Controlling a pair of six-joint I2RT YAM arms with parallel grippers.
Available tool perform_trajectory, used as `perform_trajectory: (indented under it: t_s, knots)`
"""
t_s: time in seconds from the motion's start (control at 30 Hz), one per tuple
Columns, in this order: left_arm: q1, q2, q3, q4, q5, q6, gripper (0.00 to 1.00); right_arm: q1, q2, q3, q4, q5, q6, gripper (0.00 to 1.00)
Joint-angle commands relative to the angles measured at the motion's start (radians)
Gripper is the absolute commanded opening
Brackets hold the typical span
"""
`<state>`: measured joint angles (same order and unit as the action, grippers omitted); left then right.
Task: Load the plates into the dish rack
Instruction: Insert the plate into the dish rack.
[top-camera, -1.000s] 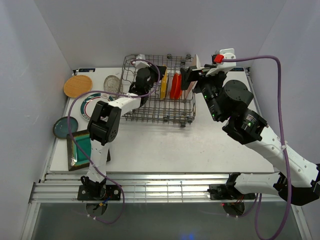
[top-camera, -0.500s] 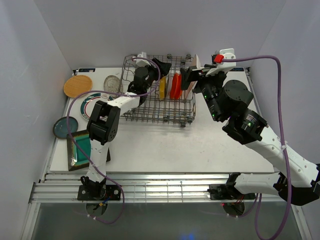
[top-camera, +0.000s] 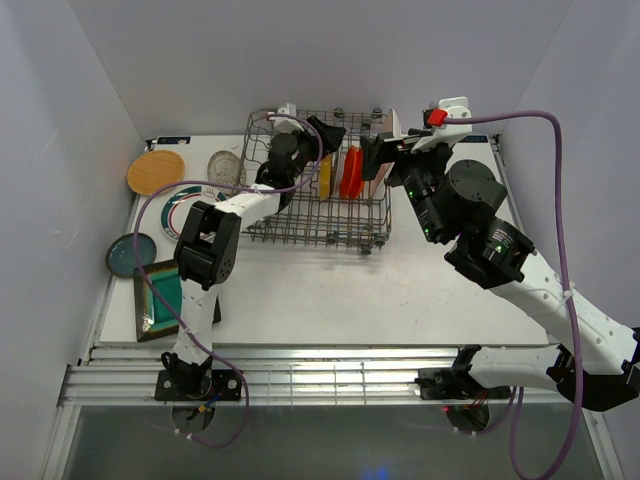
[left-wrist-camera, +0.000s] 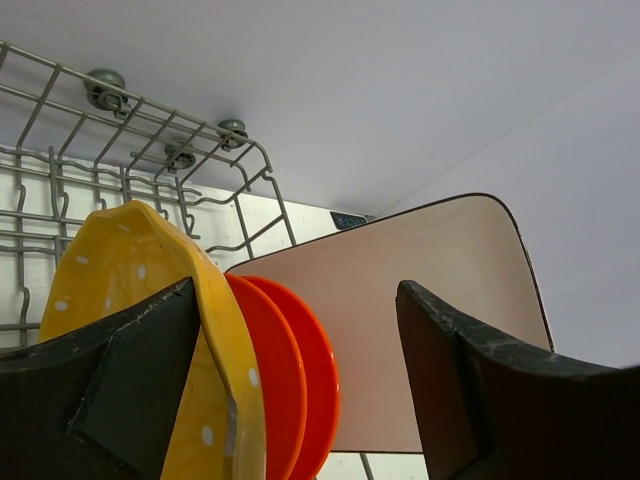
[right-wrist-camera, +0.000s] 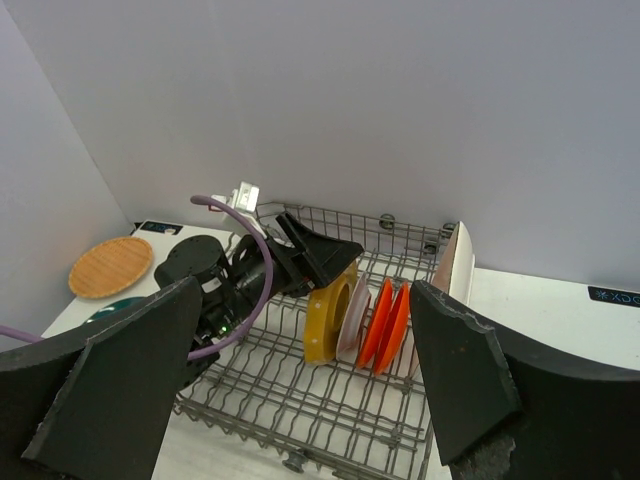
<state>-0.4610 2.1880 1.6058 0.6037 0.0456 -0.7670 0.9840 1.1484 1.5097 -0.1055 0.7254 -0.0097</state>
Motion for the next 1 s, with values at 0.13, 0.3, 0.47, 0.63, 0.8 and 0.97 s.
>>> perform_trajectory:
  t_s: [0.13,0.3,0.47,0.63,0.8,0.97]
  knots:
    - [-0.062,-0.014,0.115,-0.007,0.054,0.051,0.92,0.005,-0.012,0.049,0.023,-0.007,0.002,0.90]
    - [-0.079,0.006,0.149,-0.044,0.053,0.077,0.94,0.005,-0.013,0.049,0.023,-0.007,0.002,0.90]
    - [-0.080,-0.005,0.138,-0.068,0.025,0.095,0.98,0.005,-0.012,0.050,0.020,-0.011,0.002,0.90]
    - [-0.079,-0.039,0.117,-0.107,-0.021,0.138,0.98,0.005,-0.012,0.052,0.018,-0.012,0.002,0.90]
    - [-0.076,-0.066,0.114,-0.156,-0.085,0.169,0.98,0.005,-0.012,0.052,0.017,-0.015,0.002,0.90]
    - [-0.068,-0.094,0.079,-0.186,-0.122,0.178,0.98,0.005,-0.009,0.053,0.017,-0.017,0.002,0.90]
